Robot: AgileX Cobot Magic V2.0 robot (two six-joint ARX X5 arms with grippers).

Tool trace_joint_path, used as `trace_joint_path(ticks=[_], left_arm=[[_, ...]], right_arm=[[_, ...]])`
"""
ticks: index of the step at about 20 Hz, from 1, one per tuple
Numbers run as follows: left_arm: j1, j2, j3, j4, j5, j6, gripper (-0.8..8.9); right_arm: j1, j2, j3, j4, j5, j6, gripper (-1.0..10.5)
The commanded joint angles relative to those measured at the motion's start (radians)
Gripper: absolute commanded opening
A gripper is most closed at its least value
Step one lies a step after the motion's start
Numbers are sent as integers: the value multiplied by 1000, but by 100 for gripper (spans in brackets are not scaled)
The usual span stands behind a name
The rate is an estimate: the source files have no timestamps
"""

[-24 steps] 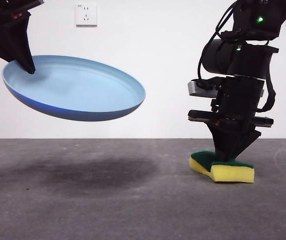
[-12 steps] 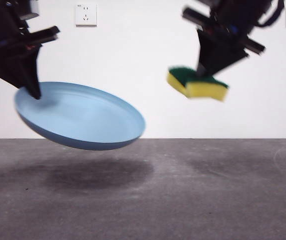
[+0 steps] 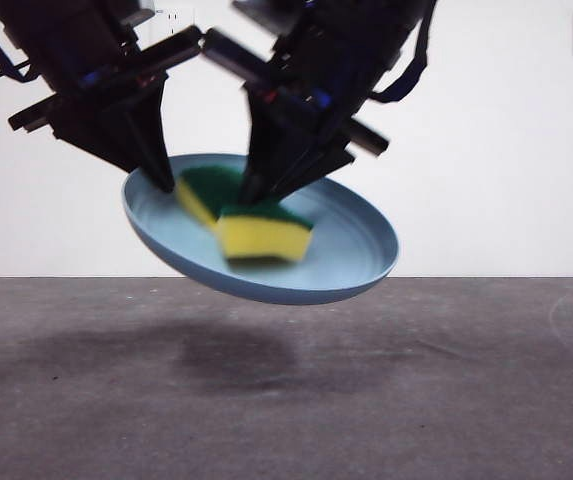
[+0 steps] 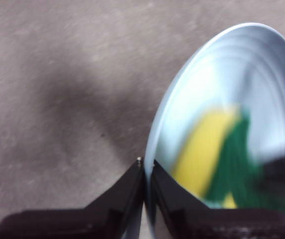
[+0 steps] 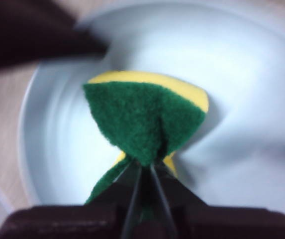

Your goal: Pick up the plate,pick up the cloth,clean the plate with the cloth

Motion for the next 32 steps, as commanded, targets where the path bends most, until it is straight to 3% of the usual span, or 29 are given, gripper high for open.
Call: trace_joint_path(ticks=[1,4,6,8,10,13,14,19,23,25,27,29,30,32], left_arm=[[-2,-2,-4,3,17,-23,-8],[17,-2,-4,-44,18,6,-8],[16,-2,-4,-72,22,7,-8],[11,-2,-4,-76,45,7,-8],[5,-2,-4,-69,72,7,-8],[-9,-2,-4,-40,105,1,-8],[-15,-2,-4,-24,105,-10,-8],[-25,-2,-4,72,103,-82,-8],[-23,-2,-4,160,98,-127,-8],[-22,-2,-4,155,100,-127,-8],[-23,-2,-4,126,105,-124,-8],[-24,-2,-4,92,133,-116,-8],[-26,-2,-4,86,155,-111,-8],[-27,-2,-4,85,200,-101,-8]], right_arm=[[45,19,-5,-102,68,-46,-16],[37,13,-5,-253,302,-58,-16],[-17,-8,-5,-241,458,-57,-16],[-51,-21,-5,-160,498,-44,-16],[-73,-26,-5,-82,470,-32,-16],[-95,-27,-5,19,330,-23,-16],[-98,-27,-5,42,240,-18,-16],[-65,-21,-5,45,5,55,-16],[-19,-21,-5,-135,4,22,-16],[-19,-21,-5,-255,110,-1,-16],[-22,-22,-5,-315,340,-1,-16],[-45,-29,-5,-268,589,-1,-16],[-50,-29,-5,-217,639,0,-15],[-55,-29,-5,-97,642,3,-15]])
